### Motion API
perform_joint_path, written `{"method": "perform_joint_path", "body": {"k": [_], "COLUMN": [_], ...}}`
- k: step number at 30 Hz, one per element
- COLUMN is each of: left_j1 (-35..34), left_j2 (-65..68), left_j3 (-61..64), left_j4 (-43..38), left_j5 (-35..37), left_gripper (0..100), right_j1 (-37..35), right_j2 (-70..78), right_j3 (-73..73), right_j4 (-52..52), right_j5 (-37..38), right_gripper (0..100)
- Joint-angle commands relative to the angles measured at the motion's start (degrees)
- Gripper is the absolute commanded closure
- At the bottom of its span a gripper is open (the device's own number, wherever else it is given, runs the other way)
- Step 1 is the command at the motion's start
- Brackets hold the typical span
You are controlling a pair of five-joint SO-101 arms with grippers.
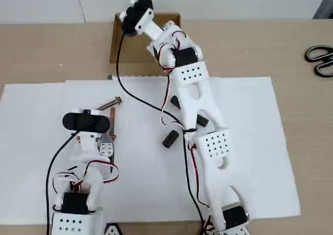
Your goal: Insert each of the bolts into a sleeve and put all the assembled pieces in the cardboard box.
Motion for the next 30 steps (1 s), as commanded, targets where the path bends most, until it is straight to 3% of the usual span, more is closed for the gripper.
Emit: {"method": "perform_joint_path", "body": {"k": [1, 8, 13, 21, 26, 30], "left_j1": [-0.35, -0.35, -0.35, -0.35, -0.35, -0.35], "left_j2": [-0.62, -0.62, -0.62, -0.62, -0.62, -0.62], "left_j3": [-0.13, -0.13, -0.13, -0.13, -0.13, -0.13], "left_j4": [-1.49, -1.49, -1.49, -1.49, -1.49, -1.49], "left_j5": [-0.26, -0.18, -0.18, -0.18, -0.18, -0.18], "left_gripper": [99, 99, 99, 99, 99, 99], "right_j1": [-0.48, -1.8, -1.8, -0.48, -0.57, -0.66], "right_j2": [-1.19, -3.38, -8.92, -15.52, -24.57, -35.47], "right_j3": [-9.23, -13.98, -13.54, -12.75, 0.09, 19.16], "right_j4": [8.92, 27.56, 36.53, 37.58, 37.76, 37.32], "right_j5": [0.18, 0.0, -6.15, -14.24, -18.2, -21.63], "right_gripper": [93.7, 99.5, 99.5, 99.5, 99.5, 99.5]}}
